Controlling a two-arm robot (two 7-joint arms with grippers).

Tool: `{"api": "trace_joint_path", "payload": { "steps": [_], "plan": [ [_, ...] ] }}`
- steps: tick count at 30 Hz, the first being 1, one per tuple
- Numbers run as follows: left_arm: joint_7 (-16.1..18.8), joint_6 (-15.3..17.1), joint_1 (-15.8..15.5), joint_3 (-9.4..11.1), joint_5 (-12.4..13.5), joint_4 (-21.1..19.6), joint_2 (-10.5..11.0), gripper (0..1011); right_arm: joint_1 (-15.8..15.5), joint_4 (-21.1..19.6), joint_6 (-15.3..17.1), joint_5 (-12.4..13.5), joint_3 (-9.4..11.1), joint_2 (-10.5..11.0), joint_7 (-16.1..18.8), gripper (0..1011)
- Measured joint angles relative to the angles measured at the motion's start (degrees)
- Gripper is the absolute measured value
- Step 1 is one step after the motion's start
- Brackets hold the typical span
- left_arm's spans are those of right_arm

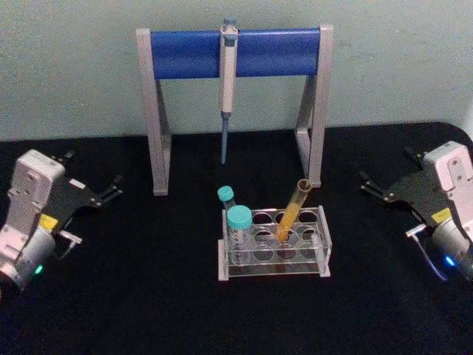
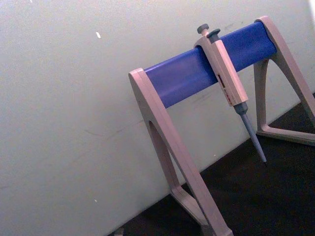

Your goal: Pick up the test tube from the test tube rack, shake it, then place it back into the test tube rack.

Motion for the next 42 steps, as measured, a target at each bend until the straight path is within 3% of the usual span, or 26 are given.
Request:
{"api": "trace_joint_path", "payload": {
  "steps": [16, 25, 42],
  "plan": [
    [0.0, 0.0, 0.0, 0.0, 0.0, 0.0, 0.0, 1001, -6.41, -8.05, 2.49, 5.02, 3.05, 2.64, 7.91, 1000],
    [0.0, 0.0, 0.0, 0.0, 0.0, 0.0, 0.0, 1001, -10.41, -10.36, -0.29, 7.56, 4.91, 3.48, 12.08, 1000],
    [0.0, 0.0, 0.0, 0.0, 0.0, 0.0, 0.0, 1001, -13.01, -13.58, -1.23, 8.59, 4.79, 2.42, 18.66, 1000]
  ]
}}
